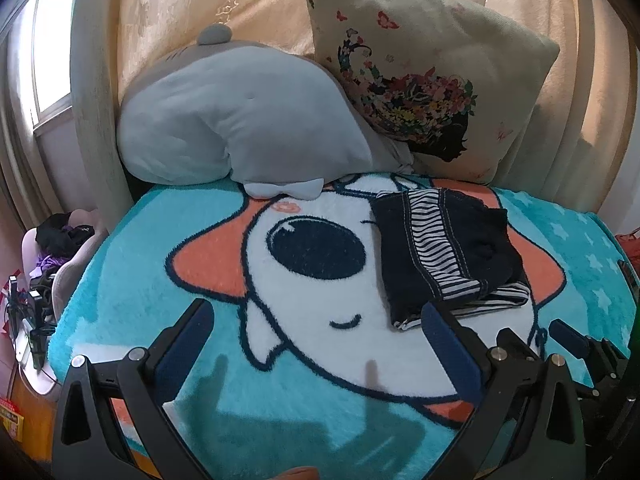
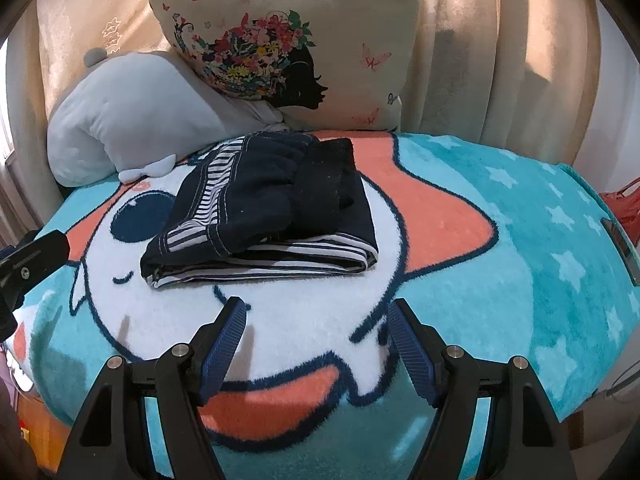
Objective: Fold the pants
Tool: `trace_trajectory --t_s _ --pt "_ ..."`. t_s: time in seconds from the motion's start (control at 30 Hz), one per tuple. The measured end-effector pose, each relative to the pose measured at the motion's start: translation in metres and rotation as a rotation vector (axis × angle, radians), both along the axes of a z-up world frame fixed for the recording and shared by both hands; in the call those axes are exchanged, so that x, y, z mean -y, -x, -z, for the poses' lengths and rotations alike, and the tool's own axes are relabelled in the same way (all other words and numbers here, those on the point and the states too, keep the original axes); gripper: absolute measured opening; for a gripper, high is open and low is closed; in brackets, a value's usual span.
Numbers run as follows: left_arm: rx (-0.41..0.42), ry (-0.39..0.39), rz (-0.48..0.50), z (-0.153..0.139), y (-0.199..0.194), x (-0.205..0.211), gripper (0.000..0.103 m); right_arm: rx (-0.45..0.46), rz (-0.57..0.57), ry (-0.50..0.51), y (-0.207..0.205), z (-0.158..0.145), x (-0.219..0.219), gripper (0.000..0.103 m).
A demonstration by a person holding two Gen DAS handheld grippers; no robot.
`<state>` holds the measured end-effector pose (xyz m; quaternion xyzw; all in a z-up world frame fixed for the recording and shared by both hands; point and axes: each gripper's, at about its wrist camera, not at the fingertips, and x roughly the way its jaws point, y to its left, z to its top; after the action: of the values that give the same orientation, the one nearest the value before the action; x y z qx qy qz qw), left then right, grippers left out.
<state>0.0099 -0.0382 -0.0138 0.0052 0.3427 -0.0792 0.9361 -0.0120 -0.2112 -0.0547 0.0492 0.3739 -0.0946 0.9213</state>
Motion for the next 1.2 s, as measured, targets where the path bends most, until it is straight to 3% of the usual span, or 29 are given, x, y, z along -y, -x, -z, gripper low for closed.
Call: trace_trajectory --t_s 1.2 --pt "-0.018 0.006 0.019 0.0022 0.0010 -0.0037 0.103 -0.006 -0.009 0.019 -0.0011 -0.0046 -0.0077 0.079"
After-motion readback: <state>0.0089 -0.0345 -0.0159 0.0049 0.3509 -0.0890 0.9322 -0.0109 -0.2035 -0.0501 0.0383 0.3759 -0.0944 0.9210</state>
